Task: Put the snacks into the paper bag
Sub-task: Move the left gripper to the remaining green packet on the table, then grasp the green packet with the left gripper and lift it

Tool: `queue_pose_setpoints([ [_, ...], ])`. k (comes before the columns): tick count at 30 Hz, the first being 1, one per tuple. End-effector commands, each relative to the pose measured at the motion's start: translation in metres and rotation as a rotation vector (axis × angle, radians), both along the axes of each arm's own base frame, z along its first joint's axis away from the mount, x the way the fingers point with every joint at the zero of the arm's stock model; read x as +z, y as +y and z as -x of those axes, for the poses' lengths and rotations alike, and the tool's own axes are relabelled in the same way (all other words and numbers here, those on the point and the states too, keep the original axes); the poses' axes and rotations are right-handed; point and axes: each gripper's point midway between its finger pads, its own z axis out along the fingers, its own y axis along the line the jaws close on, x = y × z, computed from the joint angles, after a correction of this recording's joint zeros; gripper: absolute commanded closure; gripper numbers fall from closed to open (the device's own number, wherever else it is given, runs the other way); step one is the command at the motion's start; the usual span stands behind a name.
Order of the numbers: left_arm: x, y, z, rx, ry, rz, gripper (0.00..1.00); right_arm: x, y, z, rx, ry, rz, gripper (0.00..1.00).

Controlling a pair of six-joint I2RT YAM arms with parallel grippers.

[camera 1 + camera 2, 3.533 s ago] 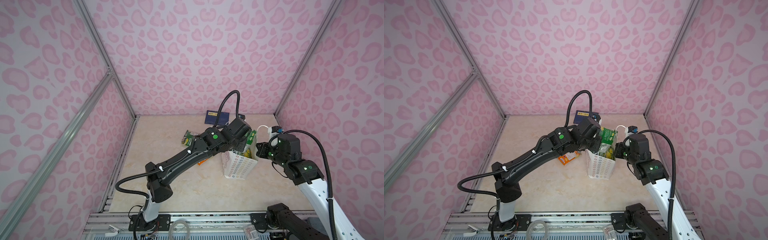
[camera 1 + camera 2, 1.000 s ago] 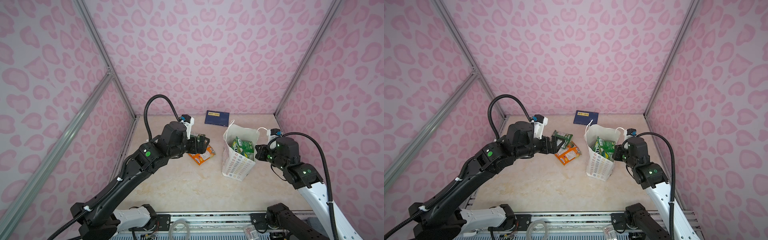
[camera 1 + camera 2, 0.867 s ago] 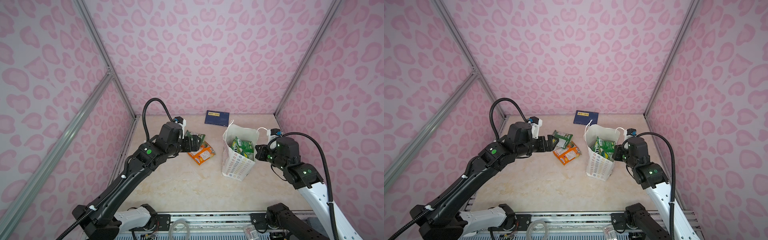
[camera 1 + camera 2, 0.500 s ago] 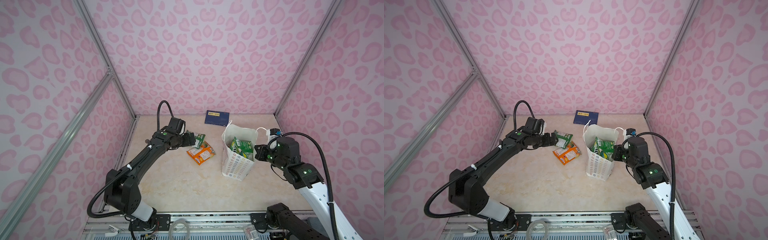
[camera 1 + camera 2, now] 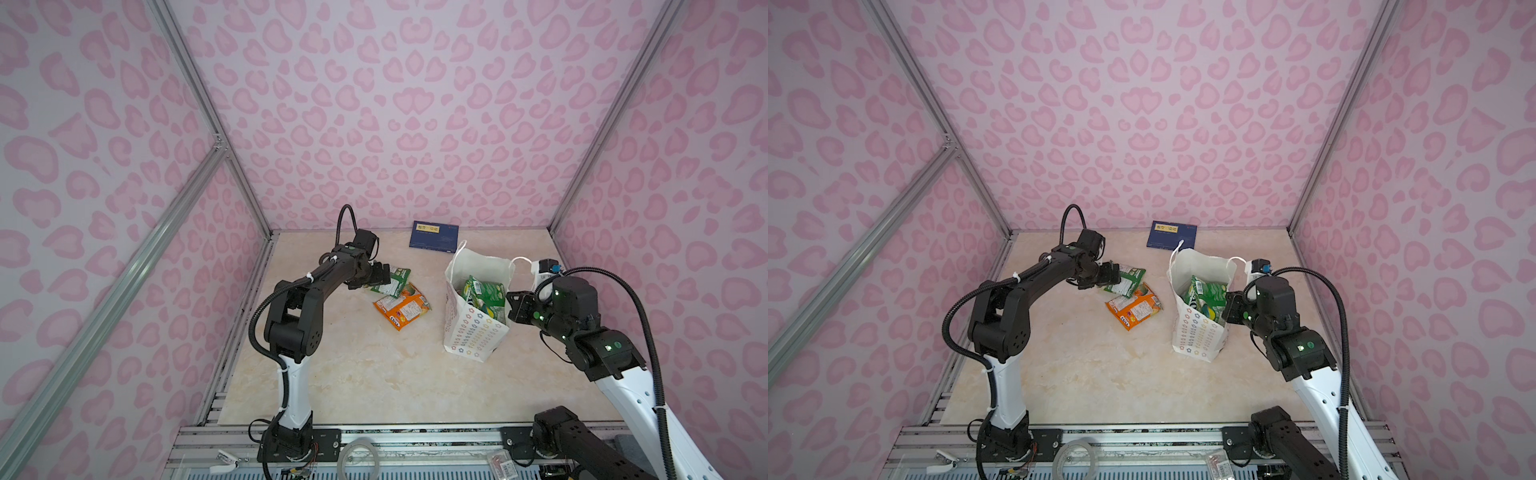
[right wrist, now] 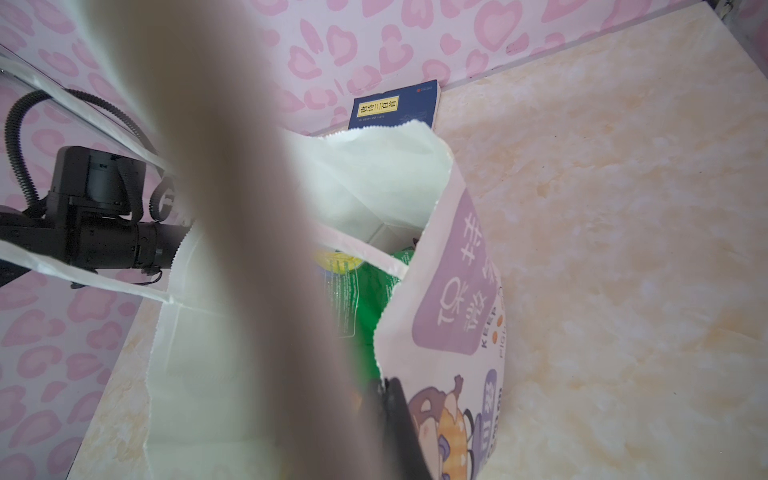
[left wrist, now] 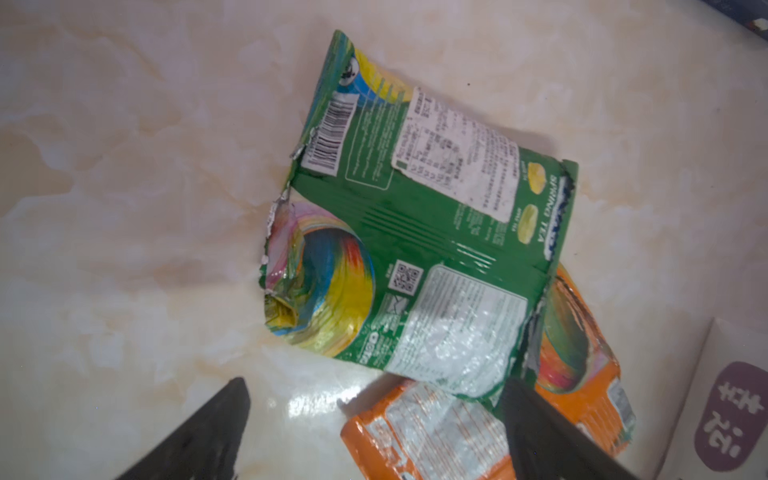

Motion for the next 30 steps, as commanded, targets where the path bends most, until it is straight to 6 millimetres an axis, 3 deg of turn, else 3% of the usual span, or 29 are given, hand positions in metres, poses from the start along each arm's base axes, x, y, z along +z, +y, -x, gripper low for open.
queue_pose_setpoints([
  [1,-0.015,0.011,-0.01,0.043,0.025,-0.034,0.03,-0.005,0.003,0.0,0.013,0.021,-0.001,1.0],
  [11,-0.038,0.009,-0.042,0.037,0.035,-0.024,0.02,-0.006,0.007,-0.005,0.026,0.027,-0.005,1.0],
  [21,-0.066,0.007,-0.025,0.062,0.118,0.002,0.17,0.001,0.006,-0.004,0.02,0.017,-0.009,1.0],
  [30,-0.059,-0.001,-0.019,0.07,0.104,0.076,0.43,0.01,0.002,0.002,0.01,-0.001,-0.008,1.0],
])
